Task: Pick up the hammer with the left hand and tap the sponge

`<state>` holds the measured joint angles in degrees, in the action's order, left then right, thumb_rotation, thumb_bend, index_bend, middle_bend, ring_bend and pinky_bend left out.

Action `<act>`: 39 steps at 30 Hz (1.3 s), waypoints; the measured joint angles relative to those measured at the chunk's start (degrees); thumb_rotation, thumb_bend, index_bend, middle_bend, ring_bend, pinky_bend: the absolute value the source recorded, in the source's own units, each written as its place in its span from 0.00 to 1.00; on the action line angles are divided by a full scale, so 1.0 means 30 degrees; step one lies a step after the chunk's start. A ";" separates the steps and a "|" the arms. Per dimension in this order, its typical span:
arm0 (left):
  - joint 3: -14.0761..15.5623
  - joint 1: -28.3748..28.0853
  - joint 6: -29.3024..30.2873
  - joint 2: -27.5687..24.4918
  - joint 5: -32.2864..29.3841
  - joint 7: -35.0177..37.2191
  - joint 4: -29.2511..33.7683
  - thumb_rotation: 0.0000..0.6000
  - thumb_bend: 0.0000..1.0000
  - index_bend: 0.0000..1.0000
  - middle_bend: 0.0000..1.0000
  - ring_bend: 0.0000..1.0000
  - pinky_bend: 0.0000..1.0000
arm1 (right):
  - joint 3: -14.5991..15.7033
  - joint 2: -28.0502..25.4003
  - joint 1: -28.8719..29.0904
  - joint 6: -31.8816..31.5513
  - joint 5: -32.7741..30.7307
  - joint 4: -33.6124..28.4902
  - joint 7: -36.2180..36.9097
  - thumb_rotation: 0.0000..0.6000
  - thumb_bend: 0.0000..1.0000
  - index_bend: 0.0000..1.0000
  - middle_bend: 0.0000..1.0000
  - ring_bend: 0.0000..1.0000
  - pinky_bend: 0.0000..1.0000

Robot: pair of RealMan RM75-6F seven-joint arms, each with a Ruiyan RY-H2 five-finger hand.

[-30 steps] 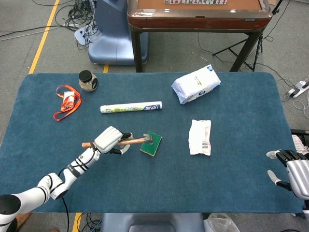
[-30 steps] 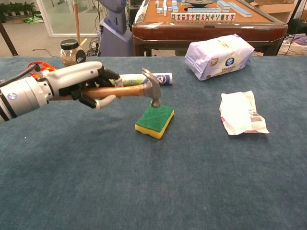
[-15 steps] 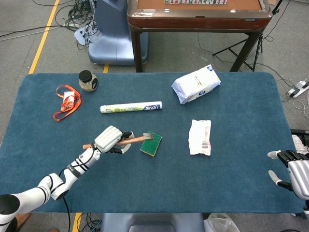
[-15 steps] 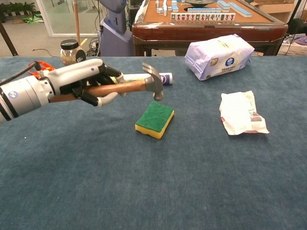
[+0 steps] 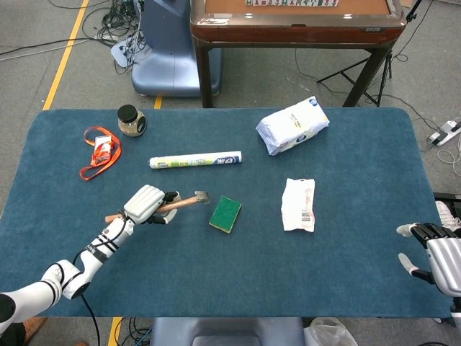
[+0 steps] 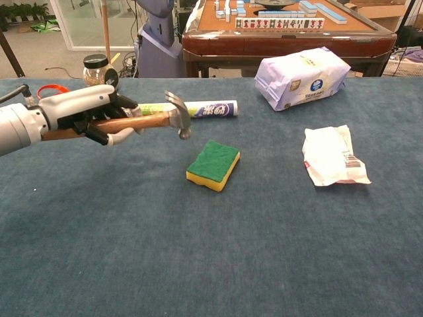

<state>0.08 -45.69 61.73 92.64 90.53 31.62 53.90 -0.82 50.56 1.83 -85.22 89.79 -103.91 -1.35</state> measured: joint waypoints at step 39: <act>-0.1735 0.4650 0.1164 -0.6326 -0.8549 -1.3198 1.2040 1.00 0.27 0.02 0.00 0.00 0.07 | 0.0016 0.0055 -0.0055 -0.0190 0.0189 0.0660 0.0774 1.00 0.28 0.38 0.41 0.32 0.40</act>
<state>-5.12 -31.74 65.22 73.66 64.88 -7.97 90.02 -0.78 50.73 1.66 -85.79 90.36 -101.93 0.97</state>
